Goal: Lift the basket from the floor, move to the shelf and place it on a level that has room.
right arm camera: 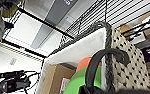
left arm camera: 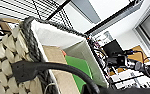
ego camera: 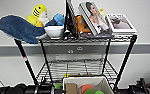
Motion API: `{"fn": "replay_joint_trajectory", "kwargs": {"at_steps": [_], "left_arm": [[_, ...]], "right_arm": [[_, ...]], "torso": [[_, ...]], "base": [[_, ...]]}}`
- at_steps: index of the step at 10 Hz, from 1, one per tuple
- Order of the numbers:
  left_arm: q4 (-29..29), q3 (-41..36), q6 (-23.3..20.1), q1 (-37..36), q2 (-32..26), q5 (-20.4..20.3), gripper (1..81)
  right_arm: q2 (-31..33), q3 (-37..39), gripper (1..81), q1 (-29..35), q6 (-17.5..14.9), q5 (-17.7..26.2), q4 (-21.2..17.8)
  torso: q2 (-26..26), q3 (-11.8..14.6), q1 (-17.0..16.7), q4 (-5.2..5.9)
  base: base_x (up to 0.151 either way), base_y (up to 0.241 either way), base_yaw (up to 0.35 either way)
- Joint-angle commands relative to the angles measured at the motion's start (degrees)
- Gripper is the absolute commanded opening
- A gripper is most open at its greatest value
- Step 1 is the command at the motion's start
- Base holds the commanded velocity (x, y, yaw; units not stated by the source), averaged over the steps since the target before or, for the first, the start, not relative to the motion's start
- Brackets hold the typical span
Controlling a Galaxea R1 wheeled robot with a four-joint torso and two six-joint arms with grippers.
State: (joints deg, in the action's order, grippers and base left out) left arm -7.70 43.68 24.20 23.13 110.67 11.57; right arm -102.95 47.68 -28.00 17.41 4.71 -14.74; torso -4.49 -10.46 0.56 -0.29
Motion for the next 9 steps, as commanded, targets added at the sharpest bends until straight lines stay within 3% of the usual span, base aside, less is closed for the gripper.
{"fn": "replay_joint_trajectory", "kwargs": {"at_steps": [1, 6, 9], "left_arm": [[-0.12, -3.77, 5.06, -15.42, -2.28, -0.15, 1.0], [-0.12, -1.67, 9.99, -23.42, -0.88, 1.44, 1.0], [-0.03, 2.45, 11.48, -26.94, 1.57, 1.7, 1.0]], "right_arm": [[3.07, -3.65, 1.0, 12.56, 0.17, 1.18, -5.38], [2.2, -2.34, 1.0, 20.02, 0.7, 4.25, -8.64], [-2.19, 1.61, 1.0, 24.6, 1.92, 5.31, -9.26]], "torso": [[0.0, 0.0, 0.0, 0.0], [0.0, 0.0, 0.02, 0.0], [0.0, 0.0, 0.02, 0.0]], "base": [[0.0, 0.0, 0.0], [0.0, 0.0, 0.0], [0.0, 0.0, 0.0]]}}
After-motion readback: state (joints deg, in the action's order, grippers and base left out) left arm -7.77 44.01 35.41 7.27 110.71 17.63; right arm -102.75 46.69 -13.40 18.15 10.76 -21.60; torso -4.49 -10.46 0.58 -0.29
